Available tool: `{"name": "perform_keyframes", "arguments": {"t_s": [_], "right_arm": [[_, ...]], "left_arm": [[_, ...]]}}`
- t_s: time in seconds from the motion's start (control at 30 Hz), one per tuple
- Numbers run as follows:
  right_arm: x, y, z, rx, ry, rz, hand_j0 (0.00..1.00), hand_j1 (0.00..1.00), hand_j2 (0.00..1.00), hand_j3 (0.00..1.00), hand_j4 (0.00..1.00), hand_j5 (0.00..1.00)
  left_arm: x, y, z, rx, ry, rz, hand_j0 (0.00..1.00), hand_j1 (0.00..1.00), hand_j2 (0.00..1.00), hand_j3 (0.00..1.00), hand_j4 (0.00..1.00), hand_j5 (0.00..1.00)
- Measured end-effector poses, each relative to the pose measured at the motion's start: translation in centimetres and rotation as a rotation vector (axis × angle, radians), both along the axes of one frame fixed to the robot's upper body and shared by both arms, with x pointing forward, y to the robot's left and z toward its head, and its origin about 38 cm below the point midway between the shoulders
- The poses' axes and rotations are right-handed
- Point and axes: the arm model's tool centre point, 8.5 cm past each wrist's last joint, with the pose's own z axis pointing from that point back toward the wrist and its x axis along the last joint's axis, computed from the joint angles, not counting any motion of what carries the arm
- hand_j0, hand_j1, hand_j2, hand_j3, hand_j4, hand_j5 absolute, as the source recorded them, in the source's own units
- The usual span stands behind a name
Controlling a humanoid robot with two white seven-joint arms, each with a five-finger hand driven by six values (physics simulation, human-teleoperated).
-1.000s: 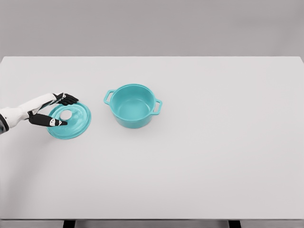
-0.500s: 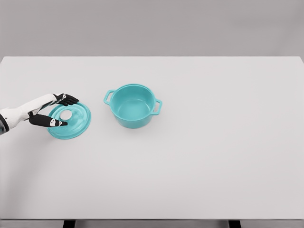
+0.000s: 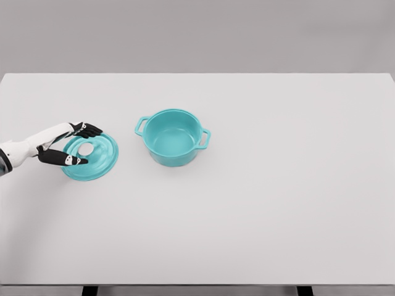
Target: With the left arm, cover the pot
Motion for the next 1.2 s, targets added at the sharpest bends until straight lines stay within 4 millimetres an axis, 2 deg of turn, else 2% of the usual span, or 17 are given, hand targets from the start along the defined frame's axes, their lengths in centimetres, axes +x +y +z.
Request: {"name": "perform_keyframes", "arguments": {"t_s": [0.27, 0.5, 0.77, 0.87, 0.93, 1.03, 1.2], "right_arm": [[0.0, 0.0, 0.0, 0.0, 0.0, 0.0, 1.0, 1.0, 1.0, 1.0, 1.0, 1.0], [0.0, 0.0, 0.0, 0.0, 0.0, 0.0, 1.0, 1.0, 1.0, 1.0, 1.0, 1.0], [0.0, 0.0, 0.0, 0.0, 0.0, 0.0, 1.0, 1.0, 1.0, 1.0, 1.0, 1.0], [0.0, 0.0, 0.0, 0.0, 0.0, 0.0, 1.0, 1.0, 1.0, 1.0, 1.0, 1.0], [0.0, 0.0, 0.0, 0.0, 0.0, 0.0, 1.0, 1.0, 1.0, 1.0, 1.0, 1.0], [0.0, 0.0, 0.0, 0.0, 0.0, 0.0, 1.0, 1.0, 1.0, 1.0, 1.0, 1.0], [0.0, 0.0, 0.0, 0.0, 0.0, 0.0, 1.0, 1.0, 1.0, 1.0, 1.0, 1.0]], "left_arm": [[0.0, -0.1, -0.1, -0.002, 0.001, -0.002, 0.78, 0.78, 0.78, 0.78, 0.78, 0.78], [-0.1, -0.1, -0.2, -0.001, 0.004, -0.001, 0.73, 0.73, 0.73, 0.73, 0.73, 0.73], [-0.1, 0.6, -0.6, -0.001, 0.017, 0.019, 0.72, 0.72, 0.72, 0.72, 0.72, 0.72], [-0.1, 0.7, -0.7, -0.013, 0.02, 0.026, 0.66, 0.66, 0.66, 0.66, 0.66, 0.66], [-0.1, 0.7, -0.8, -0.018, 0.019, 0.028, 0.56, 0.56, 0.56, 0.56, 0.56, 0.56], [-0.1, 0.7, -1.0, -0.02, 0.015, 0.024, 0.49, 0.49, 0.49, 0.49, 0.49, 0.49], [-0.2, 0.7, -1.3, -0.029, 0.002, 0.017, 0.48, 0.48, 0.48, 0.48, 0.48, 0.48]]}}
